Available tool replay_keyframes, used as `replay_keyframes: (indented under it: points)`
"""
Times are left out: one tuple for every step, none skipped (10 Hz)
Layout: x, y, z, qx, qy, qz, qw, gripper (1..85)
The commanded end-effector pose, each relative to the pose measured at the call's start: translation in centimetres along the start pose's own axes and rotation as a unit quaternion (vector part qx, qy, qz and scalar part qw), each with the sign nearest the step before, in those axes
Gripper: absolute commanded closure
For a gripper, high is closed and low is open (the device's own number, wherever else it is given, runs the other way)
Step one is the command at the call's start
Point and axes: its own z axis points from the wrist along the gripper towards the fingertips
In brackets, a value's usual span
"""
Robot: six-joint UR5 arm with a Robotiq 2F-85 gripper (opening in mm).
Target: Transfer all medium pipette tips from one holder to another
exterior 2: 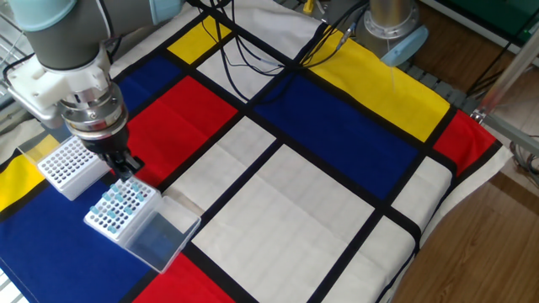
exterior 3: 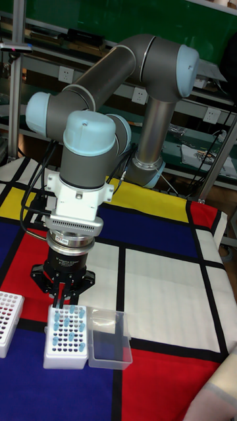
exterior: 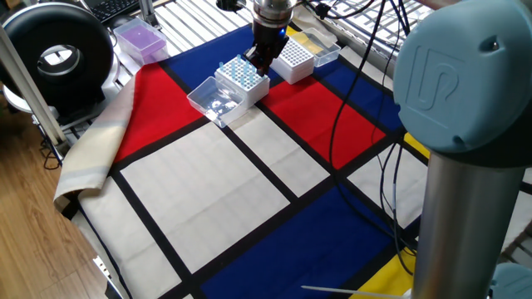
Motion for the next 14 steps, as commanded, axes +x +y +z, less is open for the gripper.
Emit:
replay_keyframes:
  points:
    - [-0.9, 0.3, -0.2, -0.007, -0.016, 0.006, 0.9998, 84.0]
    - [-1.3, 0.4, -0.3, -0.009, -0.023, 0.007, 0.9997, 84.0]
    - [-1.8, 0.7, -0.4, -0.012, -0.031, 0.008, 0.9994, 84.0]
    - [-2.2, 1.2, -0.8, -0.019, -0.035, 0.013, 0.9991, 84.0]
    - [-2.3, 1.4, -1.0, -0.021, -0.034, 0.015, 0.9991, 84.0]
    - [-2.3, 1.6, -1.3, -0.021, -0.033, 0.016, 0.9991, 84.0]
    - [-2.3, 1.8, -1.5, -0.022, -0.032, 0.018, 0.9991, 84.0]
    - [-2.3, 2.0, -1.8, -0.025, -0.03, 0.019, 0.9991, 84.0]
    - [-2.2, 2.2, -2.2, -0.026, -0.025, 0.021, 0.9991, 84.0]
    - [-2.2, 2.2, -2.6, -0.023, -0.02, 0.022, 0.9993, 84.0]
    - [-2.1, 2.2, -3.0, -0.023, -0.017, 0.022, 0.9994, 84.0]
    - [-2.1, 2.3, -3.2, -0.023, -0.016, 0.022, 0.9994, 84.0]
    - [-2.1, 2.4, -3.4, -0.023, -0.014, 0.023, 0.9994, 84.0]
    - [-2.2, 2.4, -3.8, -0.02, -0.012, 0.023, 0.9995, 84.0]
